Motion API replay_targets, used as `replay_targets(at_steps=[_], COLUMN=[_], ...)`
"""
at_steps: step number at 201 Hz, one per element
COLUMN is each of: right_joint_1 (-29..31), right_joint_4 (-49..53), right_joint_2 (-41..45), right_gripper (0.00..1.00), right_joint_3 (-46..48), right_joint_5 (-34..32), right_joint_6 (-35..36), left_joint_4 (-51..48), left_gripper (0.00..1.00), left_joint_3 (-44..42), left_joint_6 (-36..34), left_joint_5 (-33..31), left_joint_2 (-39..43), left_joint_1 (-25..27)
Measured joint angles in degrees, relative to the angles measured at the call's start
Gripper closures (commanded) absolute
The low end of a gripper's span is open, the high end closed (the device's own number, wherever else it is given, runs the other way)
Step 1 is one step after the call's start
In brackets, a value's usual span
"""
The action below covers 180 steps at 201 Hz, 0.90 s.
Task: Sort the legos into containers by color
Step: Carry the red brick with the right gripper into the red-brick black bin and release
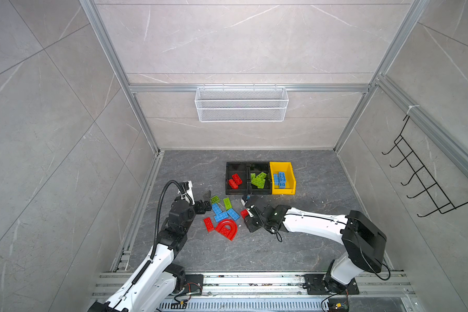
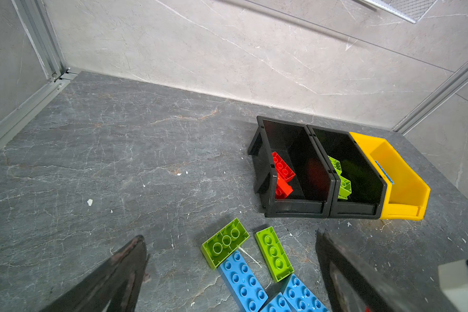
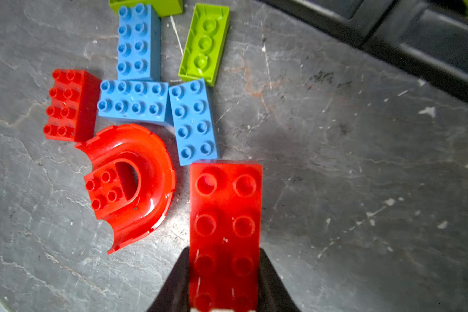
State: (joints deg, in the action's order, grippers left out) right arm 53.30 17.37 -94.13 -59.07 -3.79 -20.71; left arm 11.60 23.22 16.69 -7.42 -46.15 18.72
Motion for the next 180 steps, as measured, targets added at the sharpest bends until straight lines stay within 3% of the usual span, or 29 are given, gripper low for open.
replay_targets(at_steps=[63,180], right_joint_1=[-10.2,-17.9], right_joint_4=[0.2,1.3], right_joint_2=[-1.4,-26.1], right_gripper=[0.78,0.74], right_joint_3=[-8.9,-38.6], right_joint_5=[6.0,8.1], right_joint_6=[4.2,6.9], left_joint_4=[0.2,0.2], left_gripper=[0.00,0.00], left_joint_3=[0.0,0.0], left_joint_6=[0.0,0.0], left_joint_5=[0.0,-0.1], left_joint_2=[-1.6,-3.0], left_joint_1=[0.0,0.0])
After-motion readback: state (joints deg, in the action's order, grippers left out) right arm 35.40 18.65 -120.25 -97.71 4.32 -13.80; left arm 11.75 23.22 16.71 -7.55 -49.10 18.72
